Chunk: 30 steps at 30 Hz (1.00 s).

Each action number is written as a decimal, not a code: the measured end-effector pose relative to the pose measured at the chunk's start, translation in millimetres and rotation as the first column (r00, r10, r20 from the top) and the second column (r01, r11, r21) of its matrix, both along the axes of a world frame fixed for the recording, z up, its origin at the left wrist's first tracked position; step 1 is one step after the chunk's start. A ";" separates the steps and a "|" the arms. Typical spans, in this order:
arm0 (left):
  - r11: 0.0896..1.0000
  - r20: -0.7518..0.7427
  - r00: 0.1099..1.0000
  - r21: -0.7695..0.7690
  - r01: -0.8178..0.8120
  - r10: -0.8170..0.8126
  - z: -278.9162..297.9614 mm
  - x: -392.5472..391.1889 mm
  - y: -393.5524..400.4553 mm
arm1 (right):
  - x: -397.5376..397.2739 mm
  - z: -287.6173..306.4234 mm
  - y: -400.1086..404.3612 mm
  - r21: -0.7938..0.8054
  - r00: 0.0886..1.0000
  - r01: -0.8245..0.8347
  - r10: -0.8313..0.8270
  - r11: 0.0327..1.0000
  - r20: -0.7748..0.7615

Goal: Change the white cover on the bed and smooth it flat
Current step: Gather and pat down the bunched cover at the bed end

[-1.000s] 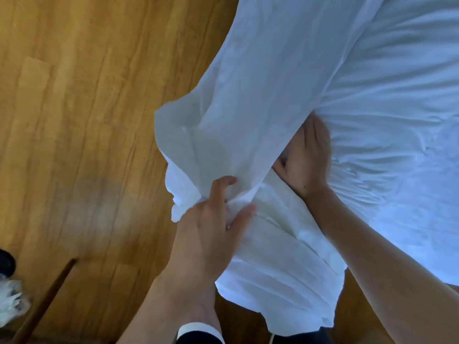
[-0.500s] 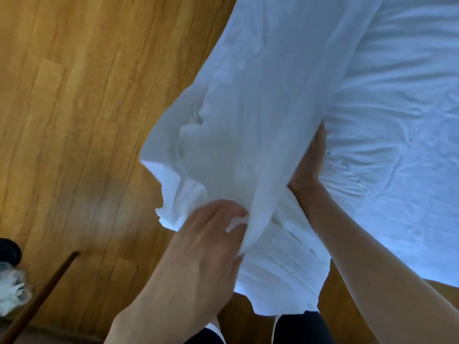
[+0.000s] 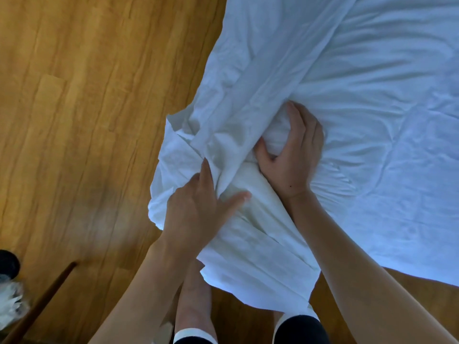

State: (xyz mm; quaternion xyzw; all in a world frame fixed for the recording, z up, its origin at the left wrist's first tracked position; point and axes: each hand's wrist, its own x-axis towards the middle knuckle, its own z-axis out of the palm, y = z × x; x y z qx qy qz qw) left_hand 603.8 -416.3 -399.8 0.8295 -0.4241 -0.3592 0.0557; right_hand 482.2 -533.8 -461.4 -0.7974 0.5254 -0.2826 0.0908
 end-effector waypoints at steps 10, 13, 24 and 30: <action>0.970 0.028 0.988 -0.187 0.153 -0.151 -21.3 30.9 -51.9 | -13.4 6.7 23.7 -0.088 0.961 0.267 -0.272 0.960 -0.047; 0.959 -0.030 0.999 -0.277 -0.051 0.045 -17.0 33.5 -52.1 | -12.4 6.1 33.2 -0.028 0.947 0.319 -0.319 0.947 -0.021; 0.954 -0.113 0.950 -0.101 0.281 -0.291 40.7 -22.7 -17.0 | -11.9 7.9 20.9 0.173 0.971 0.213 -0.227 0.962 0.070; 0.891 -0.163 0.882 -0.190 0.412 -0.442 49.3 -27.3 -3.6 | -25.6 30.1 19.0 0.505 0.836 0.148 -0.381 0.850 0.394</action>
